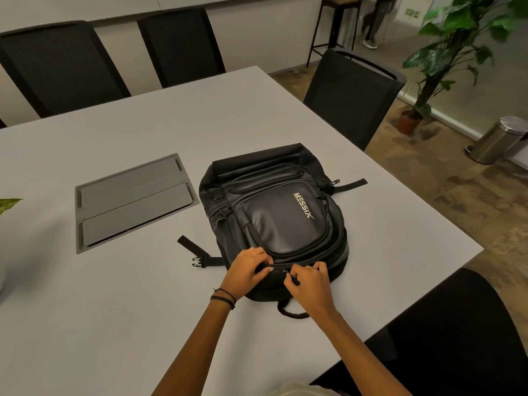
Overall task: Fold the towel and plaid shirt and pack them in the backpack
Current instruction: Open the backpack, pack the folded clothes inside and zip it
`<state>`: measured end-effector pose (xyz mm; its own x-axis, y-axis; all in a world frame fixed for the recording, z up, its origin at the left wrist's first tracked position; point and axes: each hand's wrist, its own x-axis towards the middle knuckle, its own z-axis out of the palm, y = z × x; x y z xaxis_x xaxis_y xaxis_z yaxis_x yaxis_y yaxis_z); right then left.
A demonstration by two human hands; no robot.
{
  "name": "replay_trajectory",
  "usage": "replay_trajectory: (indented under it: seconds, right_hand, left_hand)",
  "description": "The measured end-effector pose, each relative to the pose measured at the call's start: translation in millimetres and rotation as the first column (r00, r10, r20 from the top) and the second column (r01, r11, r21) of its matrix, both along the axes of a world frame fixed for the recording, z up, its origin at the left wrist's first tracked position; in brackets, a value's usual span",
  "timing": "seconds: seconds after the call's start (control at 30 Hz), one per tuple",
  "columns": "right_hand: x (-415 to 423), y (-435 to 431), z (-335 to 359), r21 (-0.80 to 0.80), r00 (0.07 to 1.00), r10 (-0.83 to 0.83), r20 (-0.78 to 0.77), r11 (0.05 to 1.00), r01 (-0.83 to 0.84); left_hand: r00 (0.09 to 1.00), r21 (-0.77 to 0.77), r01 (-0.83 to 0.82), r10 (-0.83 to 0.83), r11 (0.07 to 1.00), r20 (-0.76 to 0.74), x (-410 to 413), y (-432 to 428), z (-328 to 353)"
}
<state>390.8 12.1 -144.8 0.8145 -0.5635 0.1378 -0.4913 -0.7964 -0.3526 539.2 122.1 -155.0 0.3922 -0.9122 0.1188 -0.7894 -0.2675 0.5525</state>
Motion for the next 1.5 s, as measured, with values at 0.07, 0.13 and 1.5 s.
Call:
replay_trajectory:
  seconds: [0.07,0.13,1.5]
  right_hand:
    - [-2.3,-2.5,-0.4,0.005,1.0,0.014,0.019,1.0,-0.014]
    - [-5.9,-7.7,-1.6,0.013,0.999,-0.001,0.046,1.0,0.0]
    - [-49.1,-80.4,-21.1,0.099,0.987,-0.044,0.154,0.995,0.029]
  left_hand:
    - [1.0,0.003,0.0,0.0,1.0,-0.006,0.1,0.1,0.9]
    - [1.0,0.01,-0.001,0.001,1.0,-0.008,0.4,0.0,1.8]
    - [0.87,0.29,0.187,-0.295,0.939,0.395,-53.8,-92.7,0.5]
